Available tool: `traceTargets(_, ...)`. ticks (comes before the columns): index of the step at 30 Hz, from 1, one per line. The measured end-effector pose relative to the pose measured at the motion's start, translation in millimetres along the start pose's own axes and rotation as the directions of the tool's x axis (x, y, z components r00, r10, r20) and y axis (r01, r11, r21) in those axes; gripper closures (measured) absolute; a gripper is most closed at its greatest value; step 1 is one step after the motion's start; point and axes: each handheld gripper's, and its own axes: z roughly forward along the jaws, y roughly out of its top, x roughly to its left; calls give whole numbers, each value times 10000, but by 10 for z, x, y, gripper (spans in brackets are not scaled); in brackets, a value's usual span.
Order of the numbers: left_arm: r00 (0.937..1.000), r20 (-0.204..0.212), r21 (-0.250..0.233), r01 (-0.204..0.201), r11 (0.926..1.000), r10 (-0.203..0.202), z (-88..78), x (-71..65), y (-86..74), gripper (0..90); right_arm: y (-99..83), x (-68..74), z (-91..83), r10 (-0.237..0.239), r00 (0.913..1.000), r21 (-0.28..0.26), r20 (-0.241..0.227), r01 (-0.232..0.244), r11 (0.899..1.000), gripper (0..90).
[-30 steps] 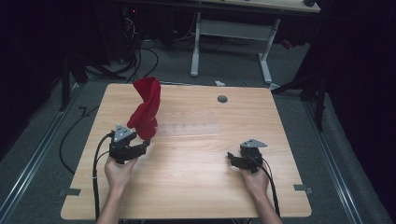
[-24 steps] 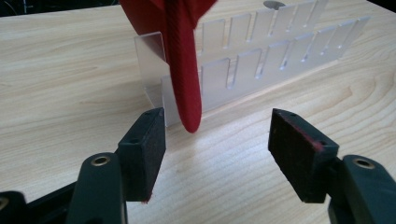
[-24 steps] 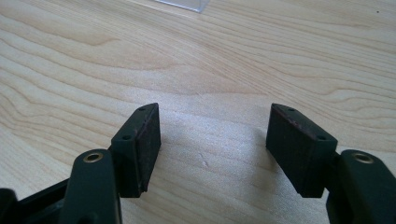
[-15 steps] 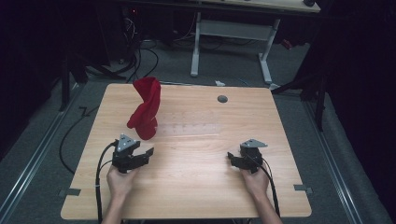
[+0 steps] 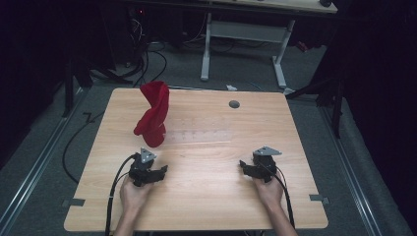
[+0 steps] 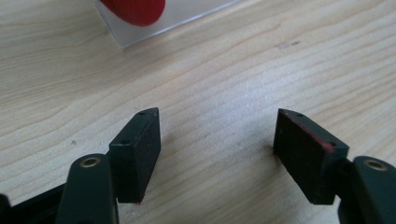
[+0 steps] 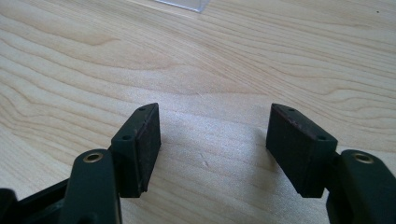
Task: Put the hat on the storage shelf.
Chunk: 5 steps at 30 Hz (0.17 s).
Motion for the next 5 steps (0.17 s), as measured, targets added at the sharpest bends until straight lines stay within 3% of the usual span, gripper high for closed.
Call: traceTargets(5, 10000, 15, -49, 49, 10000, -49, -1, 2, -3, 323, 0, 0, 0, -2, 10000, 2, 0, 2, 10000, 355)
